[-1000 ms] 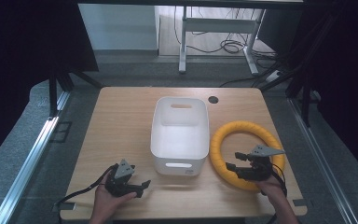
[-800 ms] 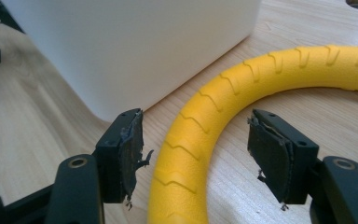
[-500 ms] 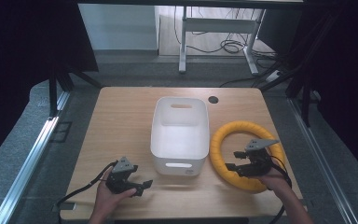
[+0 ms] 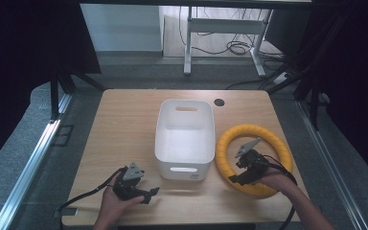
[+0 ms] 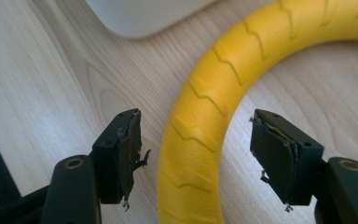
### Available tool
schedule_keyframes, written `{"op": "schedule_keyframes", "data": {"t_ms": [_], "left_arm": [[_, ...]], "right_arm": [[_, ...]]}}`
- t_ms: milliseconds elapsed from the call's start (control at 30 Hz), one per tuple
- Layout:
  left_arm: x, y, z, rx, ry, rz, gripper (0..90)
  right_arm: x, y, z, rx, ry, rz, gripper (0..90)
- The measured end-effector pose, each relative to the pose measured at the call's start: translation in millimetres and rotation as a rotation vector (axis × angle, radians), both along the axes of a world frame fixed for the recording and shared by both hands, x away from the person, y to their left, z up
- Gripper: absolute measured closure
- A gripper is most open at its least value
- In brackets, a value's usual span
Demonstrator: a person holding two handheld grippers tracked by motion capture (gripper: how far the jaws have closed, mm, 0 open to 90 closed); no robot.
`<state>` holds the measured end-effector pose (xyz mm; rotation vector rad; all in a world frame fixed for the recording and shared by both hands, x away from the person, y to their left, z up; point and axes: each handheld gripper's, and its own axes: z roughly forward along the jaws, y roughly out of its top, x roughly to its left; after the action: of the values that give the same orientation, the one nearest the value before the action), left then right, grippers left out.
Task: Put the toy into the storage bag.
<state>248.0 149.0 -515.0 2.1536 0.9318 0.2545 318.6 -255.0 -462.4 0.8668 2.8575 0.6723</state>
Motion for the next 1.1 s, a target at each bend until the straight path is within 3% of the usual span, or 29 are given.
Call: {"op": "schedule_keyframes", "data": {"t_ms": [200,700,1100], "left_arm": [[-0.1,-0.1,-0.3,0.002,-0.002,0.001,14.4],[0.6,-1.0,-2.2,0.014,0.0,-0.002,14.4],[0.8,-1.9,-3.5,0.023,-0.001,-0.002,14.3]], "right_arm": [[1.0,9.1,-13.6,-0.122,0.073,0.035,34.1],[4.7,22.5,-31.4,-0.282,0.109,0.065,41.2],[8.4,23.1,-36.5,-0.286,0.157,0.06,47.7]]}}
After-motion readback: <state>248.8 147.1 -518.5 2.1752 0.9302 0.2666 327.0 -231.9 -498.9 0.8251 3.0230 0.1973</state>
